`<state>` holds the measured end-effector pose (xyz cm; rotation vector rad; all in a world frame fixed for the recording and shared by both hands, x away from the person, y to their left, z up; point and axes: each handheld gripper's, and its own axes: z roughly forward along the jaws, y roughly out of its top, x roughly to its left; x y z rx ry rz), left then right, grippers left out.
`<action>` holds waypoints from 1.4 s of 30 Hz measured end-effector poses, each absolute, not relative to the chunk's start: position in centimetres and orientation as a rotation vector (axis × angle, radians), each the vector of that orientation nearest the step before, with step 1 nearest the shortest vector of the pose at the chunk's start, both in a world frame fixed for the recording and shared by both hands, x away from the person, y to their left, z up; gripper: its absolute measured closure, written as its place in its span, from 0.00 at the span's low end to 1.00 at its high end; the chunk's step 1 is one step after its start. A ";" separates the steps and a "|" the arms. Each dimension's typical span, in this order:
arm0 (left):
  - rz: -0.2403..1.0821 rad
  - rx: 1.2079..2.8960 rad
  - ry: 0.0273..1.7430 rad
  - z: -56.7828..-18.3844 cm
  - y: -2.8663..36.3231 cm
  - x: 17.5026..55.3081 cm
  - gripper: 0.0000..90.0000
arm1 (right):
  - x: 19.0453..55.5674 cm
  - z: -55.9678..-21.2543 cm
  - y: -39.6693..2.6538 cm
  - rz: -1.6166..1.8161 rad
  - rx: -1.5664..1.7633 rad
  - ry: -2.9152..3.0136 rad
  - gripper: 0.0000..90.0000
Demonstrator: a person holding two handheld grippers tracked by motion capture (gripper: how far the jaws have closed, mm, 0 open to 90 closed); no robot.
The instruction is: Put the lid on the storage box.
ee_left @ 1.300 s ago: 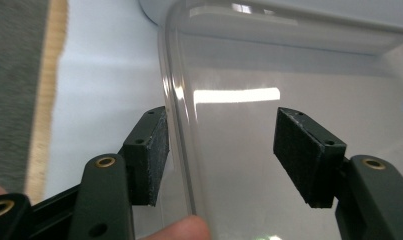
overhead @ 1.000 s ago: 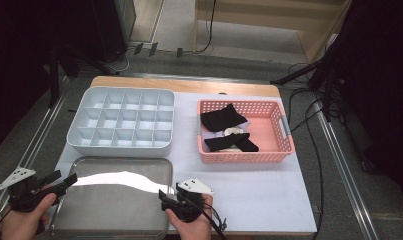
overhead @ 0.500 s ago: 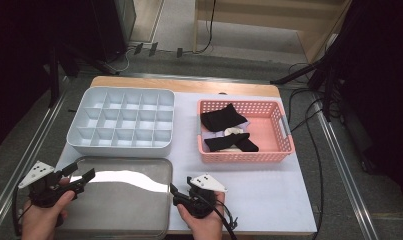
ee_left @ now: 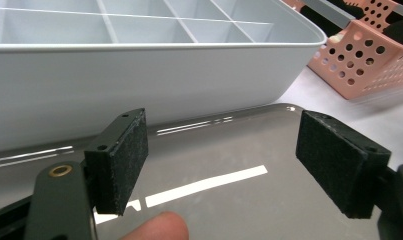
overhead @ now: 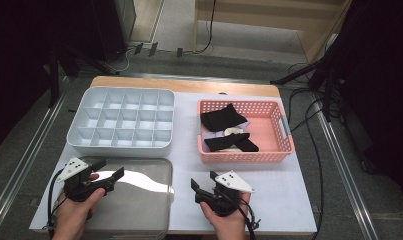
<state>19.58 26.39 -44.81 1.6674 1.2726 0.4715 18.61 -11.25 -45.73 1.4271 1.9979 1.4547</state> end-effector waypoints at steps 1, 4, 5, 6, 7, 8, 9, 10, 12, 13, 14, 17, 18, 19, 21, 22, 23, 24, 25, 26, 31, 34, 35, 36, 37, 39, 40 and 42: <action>0.467 1.671 1.268 -44.9 26.2 19.7 0.23 | 18.6 -45.6 -11.8 1.452 1.430 1.986 0.34; 0.464 1.681 1.238 -45.4 25.5 20.3 0.18 | 18.7 -45.5 -13.3 1.444 1.434 1.951 0.35; 0.469 1.684 1.233 -45.6 25.4 20.5 0.16 | 18.8 -45.5 -14.3 1.443 1.455 1.928 0.35; 0.474 1.689 1.228 -45.8 25.3 20.7 0.16 | 18.8 -45.5 -14.3 1.443 1.455 1.928 0.35; 0.489 1.696 1.225 -46.1 25.2 20.8 0.16 | 18.9 -45.5 -14.8 1.443 1.457 1.921 0.36; 0.493 1.705 1.229 -46.4 25.2 20.9 0.16 | 18.9 -45.4 -15.2 1.438 1.474 1.910 0.36; 0.483 1.713 1.243 -46.5 25.1 20.9 0.16 | 18.9 -45.3 -16.0 1.433 1.477 1.893 0.37; 0.479 1.715 1.247 -46.6 25.1 21.0 0.16 | 18.9 -45.3 -16.0 1.433 1.477 1.893 0.37; 0.473 1.710 1.258 -46.7 25.3 21.1 0.16 | 19.0 -45.2 -16.7 1.425 1.481 1.875 0.37; 0.474 1.704 1.268 -46.8 25.3 21.0 0.16 | 19.1 -45.1 -17.0 1.423 1.493 1.863 0.37; 0.484 1.707 1.278 -46.9 25.1 21.1 0.16 | 19.2 -45.1 -17.3 1.423 1.491 1.853 0.37; 0.503 1.746 1.264 -47.0 24.7 21.1 0.17 | 19.5 -44.6 -18.0 1.413 1.505 1.822 0.39; 0.501 1.753 1.266 -47.0 24.7 21.1 0.17 | 19.7 -44.5 -18.1 1.413 1.494 1.818 0.39; 0.495 1.747 1.265 -47.0 24.7 21.1 0.17 | 19.8 -44.3 -18.2 1.406 1.499 1.810 0.39; 0.485 1.738 1.266 -47.0 24.9 21.1 0.17 | 20.3 -43.8 -18.3 1.393 1.501 1.795 0.40; 0.481 1.730 1.269 -47.0 24.9 21.1 0.17 | 20.5 -43.7 -18.3 1.383 1.497 1.792 0.39; 0.480 1.728 1.266 -47.0 24.9 21.1 0.17 | 20.9 -43.5 -18.2 1.367 1.496 1.787 0.39; 0.482 1.730 1.262 -47.0 24.9 21.1 0.17 | 21.2 -43.4 -18.2 1.355 1.503 1.786 0.39; 0.481 1.733 1.259 -47.0 24.9 21.1 0.17 | 21.6 -43.3 -18.2 1.347 1.507 1.783 0.39; 0.478 1.738 1.256 -47.0 24.9 21.1 0.17 | 22.0 -43.2 -18.3 1.337 1.509 1.776 0.39; 0.464 1.735 1.252 -47.0 25.0 21.1 0.17 | 23.8 -42.7 -18.6 1.311 1.536 1.758 0.39; 0.462 1.731 1.254 -47.0 25.0 21.1 0.17 | 24.8 -42.4 -18.8 1.299 1.551 1.757 0.39; 0.462 1.732 1.252 -47.0 25.0 21.1 0.17 | 25.1 -42.4 -18.9 1.292 1.563 1.756 0.39; 0.460 1.731 1.253 -47.0 25.0 21.1 0.17 | 25.4 -42.3 -19.0 1.289 1.575 1.754 0.41; 0.461 1.732 1.251 -47.0 25.0 21.1 0.17 | 25.7 -42.2 -19.0 1.283 1.581 1.753 0.42; 0.459 1.732 1.251 -47.0 25.0 21.1 0.17 | 26.1 -42.0 -19.0 1.270 1.591 1.755 0.43; 0.459 1.731 1.252 -47.0 25.0 21.1 0.17 | 26.4 -41.9 -19.0 1.268 1.590 1.755 0.43; 0.458 1.733 1.251 -47.0 25.0 21.1 0.17 | 26.8 -41.7 -19.0 1.261 1.585 1.758 0.42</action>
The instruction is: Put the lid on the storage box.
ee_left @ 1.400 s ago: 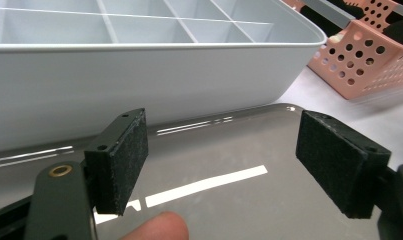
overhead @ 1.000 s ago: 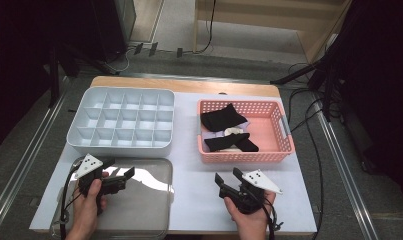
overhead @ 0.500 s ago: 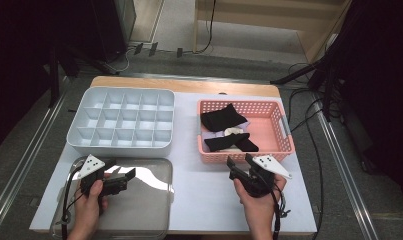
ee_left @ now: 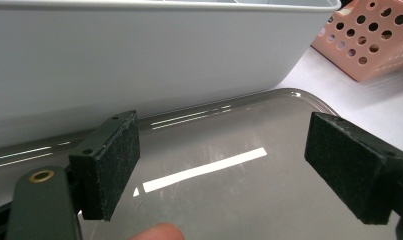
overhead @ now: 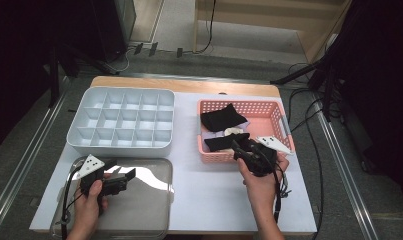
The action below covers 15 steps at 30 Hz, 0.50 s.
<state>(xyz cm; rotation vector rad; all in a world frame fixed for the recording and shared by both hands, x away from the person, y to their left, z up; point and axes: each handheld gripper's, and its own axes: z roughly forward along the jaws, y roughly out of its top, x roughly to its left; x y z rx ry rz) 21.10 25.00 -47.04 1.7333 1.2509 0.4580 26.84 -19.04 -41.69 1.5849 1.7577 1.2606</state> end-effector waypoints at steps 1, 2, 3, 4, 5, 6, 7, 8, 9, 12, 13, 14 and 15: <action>0.458 1.732 1.251 -47.0 25.0 21.1 0.17 | 27.2 -41.6 -19.1 1.251 1.590 1.755 0.41; 0.459 1.733 1.250 -47.0 25.0 21.1 0.17 | 27.5 -41.6 -19.1 1.245 1.591 1.756 0.40; 0.458 1.732 1.250 -47.0 25.0 21.1 0.17 | 27.9 -41.7 -19.2 1.236 1.601 1.756 0.39; 0.457 1.733 1.249 -47.0 25.0 21.1 0.17 | 28.2 -41.7 -19.3 1.234 1.615 1.749 0.38; 0.457 1.733 1.249 -47.0 25.0 21.1 0.17 | 28.6 -41.8 -19.4 1.233 1.613 1.748 0.36; 0.456 1.735 1.247 -47.0 25.0 21.1 0.17 | 28.9 -41.9 -19.4 1.224 1.622 1.749 0.36; 0.455 1.734 1.248 -47.0 25.0 21.1 0.17 | 29.2 -42.1 -19.4 1.218 1.627 1.755 0.34; 0.454 1.734 1.247 -47.0 25.0 21.1 0.17 | 29.5 -42.1 -19.4 1.211 1.632 1.761 0.33; 0.454 1.734 1.247 -47.0 25.0 21.1 0.17 | 29.8 -42.2 -19.3 1.206 1.634 1.768 0.32; 0.453 1.739 1.245 -47.0 25.1 21.1 0.17 | 30.6 -42.6 -19.4 1.178 1.666 1.760 0.30; 0.449 1.740 1.242 -47.0 25.1 21.1 0.17 | 30.9 -42.7 -19.4 1.169 1.684 1.756 0.28; 0.446 1.741 1.242 -47.0 25.1 21.1 0.17 | 31.1 -42.7 -19.4 1.166 1.694 1.751 0.28; 0.442 1.740 1.243 -47.0 25.1 21.1 0.17 | 31.4 -42.8 -19.4 1.161 1.702 1.754 0.27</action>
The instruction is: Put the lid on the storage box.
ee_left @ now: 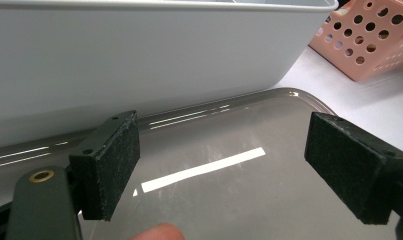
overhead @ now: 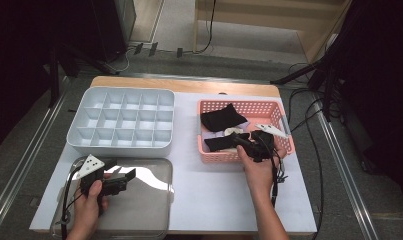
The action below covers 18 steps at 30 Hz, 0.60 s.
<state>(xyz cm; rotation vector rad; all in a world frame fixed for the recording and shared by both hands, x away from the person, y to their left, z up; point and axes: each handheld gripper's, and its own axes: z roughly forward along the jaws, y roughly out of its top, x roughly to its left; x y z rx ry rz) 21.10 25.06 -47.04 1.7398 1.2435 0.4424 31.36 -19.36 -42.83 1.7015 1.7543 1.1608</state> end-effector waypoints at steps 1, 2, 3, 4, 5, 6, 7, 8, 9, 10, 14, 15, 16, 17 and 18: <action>0.441 1.744 1.242 -47.0 25.1 21.1 0.17 | 31.6 -42.9 -19.3 1.159 1.711 1.763 0.26; 0.441 1.747 1.242 -47.0 25.1 21.1 0.17 | 31.8 -43.0 -19.3 1.151 1.724 1.770 0.26; 0.442 1.747 1.241 -47.0 25.0 21.1 0.17 | 32.0 -43.0 -19.2 1.136 1.729 1.768 0.26; 0.442 1.747 1.240 -47.0 25.0 21.1 0.17 | 32.1 -42.9 -19.1 1.125 1.736 1.769 0.26; 0.443 1.748 1.240 -47.0 25.0 21.1 0.17 | 32.2 -42.8 -19.1 1.117 1.740 1.774 0.25; 0.442 1.750 1.240 -47.0 25.0 21.1 0.17 | 32.3 -42.7 -19.1 1.116 1.742 1.776 0.26; 0.442 1.749 1.241 -47.0 25.0 21.1 0.17 | 32.5 -42.7 -19.1 1.121 1.734 1.790 0.27; 0.442 1.749 1.241 -47.0 25.0 21.1 0.18 | 32.6 -42.6 -19.1 1.104 1.752 1.796 0.29; 0.442 1.747 1.241 -47.1 25.0 21.1 0.18 | 32.7 -42.6 -19.1 1.087 1.753 1.800 0.31; 0.442 1.748 1.241 -47.1 25.0 21.1 0.18 | 32.9 -42.6 -19.0 1.061 1.758 1.810 0.32; 0.440 1.749 1.241 -47.1 25.0 21.1 0.18 | 33.8 -42.8 -18.8 1.036 1.806 1.854 0.32; 0.440 1.749 1.240 -47.1 25.0 21.1 0.18 | 34.1 -42.9 -18.7 1.014 1.818 1.866 0.32; 0.439 1.749 1.240 -47.1 25.0 21.1 0.18 | 34.3 -43.1 -18.6 0.998 1.819 1.874 0.34; 0.439 1.749 1.240 -47.1 25.0 21.1 0.18 | 34.5 -43.2 -18.5 0.989 1.819 1.874 0.38; 0.438 1.748 1.240 -47.1 25.0 21.1 0.18 | 34.5 -43.1 -18.5 0.979 1.836 1.874 0.42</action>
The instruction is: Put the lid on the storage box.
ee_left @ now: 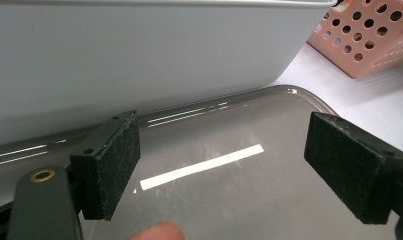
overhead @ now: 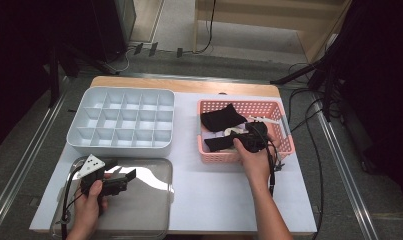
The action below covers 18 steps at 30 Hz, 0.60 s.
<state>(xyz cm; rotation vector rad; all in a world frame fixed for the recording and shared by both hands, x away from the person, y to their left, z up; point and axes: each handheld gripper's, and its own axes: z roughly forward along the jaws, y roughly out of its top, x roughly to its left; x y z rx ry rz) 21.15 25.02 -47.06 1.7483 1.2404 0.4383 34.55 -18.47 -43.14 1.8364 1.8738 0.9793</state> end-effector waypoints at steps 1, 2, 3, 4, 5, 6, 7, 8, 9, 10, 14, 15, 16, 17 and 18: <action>0.438 1.749 1.240 -47.1 25.0 21.2 0.18 | 34.7 -43.2 -18.5 0.984 1.858 1.873 0.46; 0.437 1.749 1.239 -47.1 25.0 21.2 0.18 | 34.8 -43.2 -18.5 0.998 1.868 1.889 0.54; 0.436 1.750 1.239 -47.1 25.0 21.2 0.18 | 34.8 -43.3 -18.5 1.015 1.856 1.911 0.60; 0.436 1.749 1.239 -47.1 25.0 21.2 0.18 | 34.8 -43.3 -18.4 1.008 1.851 1.914 0.66; 0.436 1.748 1.238 -47.1 25.0 21.2 0.18 | 34.7 -43.3 -18.3 1.002 1.847 1.913 0.76; 0.435 1.749 1.238 -47.1 25.0 21.2 0.18 | 34.7 -43.4 -18.3 1.034 1.838 1.923 0.82; 0.434 1.750 1.239 -47.1 25.0 21.2 0.18 | 34.6 -43.2 -18.4 1.052 1.832 1.917 0.89; 0.433 1.749 1.239 -47.1 25.0 21.2 0.18 | 34.4 -43.1 -18.3 1.071 1.829 1.901 0.92; 0.433 1.748 1.239 -47.1 25.0 21.2 0.18 | 34.0 -42.7 -18.3 1.114 1.808 1.878 0.94; 0.433 1.749 1.239 -47.1 25.1 21.2 0.18 | 34.0 -42.7 -18.3 1.114 1.808 1.878 0.94; 0.434 1.749 1.239 -47.1 25.1 21.2 0.18 | 33.2 -41.6 -18.5 1.165 1.702 1.821 0.94; 0.433 1.749 1.239 -47.1 25.0 21.2 0.18 | 33.0 -41.2 -18.7 1.181 1.686 1.796 0.94; 0.433 1.749 1.238 -47.1 25.0 21.2 0.18 | 32.8 -40.8 -19.1 1.206 1.659 1.774 0.94; 0.434 1.750 1.239 -47.1 25.0 21.2 0.18 | 32.6 -40.4 -19.5 1.223 1.648 1.747 0.94; 0.434 1.750 1.239 -47.1 25.0 21.2 0.18 | 32.4 -39.9 -19.9 1.234 1.634 1.719 0.94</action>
